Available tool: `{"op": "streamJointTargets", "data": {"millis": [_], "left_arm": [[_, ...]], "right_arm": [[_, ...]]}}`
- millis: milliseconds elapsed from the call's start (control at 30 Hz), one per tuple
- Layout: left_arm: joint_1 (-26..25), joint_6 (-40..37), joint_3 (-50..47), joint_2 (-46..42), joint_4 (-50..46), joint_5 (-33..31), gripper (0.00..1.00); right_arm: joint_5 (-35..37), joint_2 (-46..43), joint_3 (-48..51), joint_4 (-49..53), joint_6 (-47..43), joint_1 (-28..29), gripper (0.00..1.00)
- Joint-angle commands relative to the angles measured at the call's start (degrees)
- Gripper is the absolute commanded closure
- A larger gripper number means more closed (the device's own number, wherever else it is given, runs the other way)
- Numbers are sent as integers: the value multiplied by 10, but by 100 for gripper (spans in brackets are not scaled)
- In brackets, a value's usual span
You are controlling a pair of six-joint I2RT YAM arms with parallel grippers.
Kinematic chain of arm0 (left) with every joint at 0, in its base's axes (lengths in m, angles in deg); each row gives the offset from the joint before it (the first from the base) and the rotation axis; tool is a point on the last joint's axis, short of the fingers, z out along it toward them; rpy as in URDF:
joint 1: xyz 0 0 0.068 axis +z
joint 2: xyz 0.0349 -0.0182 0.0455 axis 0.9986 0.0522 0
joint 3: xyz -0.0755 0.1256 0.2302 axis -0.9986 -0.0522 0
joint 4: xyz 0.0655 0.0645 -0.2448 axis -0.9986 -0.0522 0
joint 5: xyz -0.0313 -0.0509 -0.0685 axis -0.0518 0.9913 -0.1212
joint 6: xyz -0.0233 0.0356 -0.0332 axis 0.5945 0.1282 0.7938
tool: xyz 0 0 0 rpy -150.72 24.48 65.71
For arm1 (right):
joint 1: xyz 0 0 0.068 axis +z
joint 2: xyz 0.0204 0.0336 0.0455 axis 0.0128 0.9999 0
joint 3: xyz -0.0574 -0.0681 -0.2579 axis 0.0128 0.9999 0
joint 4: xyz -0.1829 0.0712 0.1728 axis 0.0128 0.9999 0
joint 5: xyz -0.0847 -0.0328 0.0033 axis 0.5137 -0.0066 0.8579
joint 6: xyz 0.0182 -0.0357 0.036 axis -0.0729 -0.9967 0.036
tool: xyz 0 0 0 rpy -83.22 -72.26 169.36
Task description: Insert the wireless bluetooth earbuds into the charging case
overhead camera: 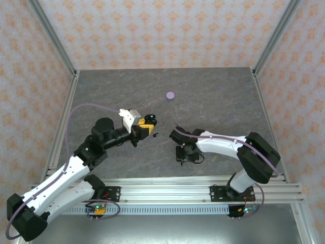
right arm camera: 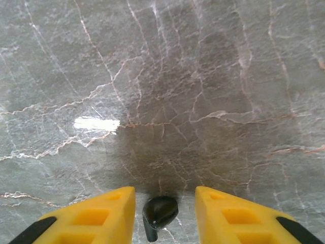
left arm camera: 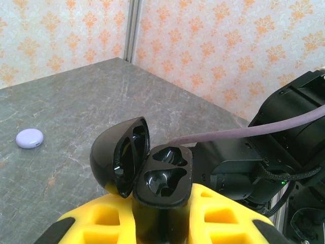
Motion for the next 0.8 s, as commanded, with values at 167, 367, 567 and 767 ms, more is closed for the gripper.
{"op": "streamJointTargets", "data": {"millis": [167,367,567,767], "left_arm": [[-3,6,7,1,2,-2,83],[-3,6,7,1,1,-3,83],[-3,6,7,1,0,-3,83],[-3,6,7,0,-3,-4,83]], "right_arm": [[0,10,-7,9,10,12,64],[2,21,-13,14,11,21,64],[19,35,-12,11,16,21,67],[12,44,-12,5,18,21,74]]}}
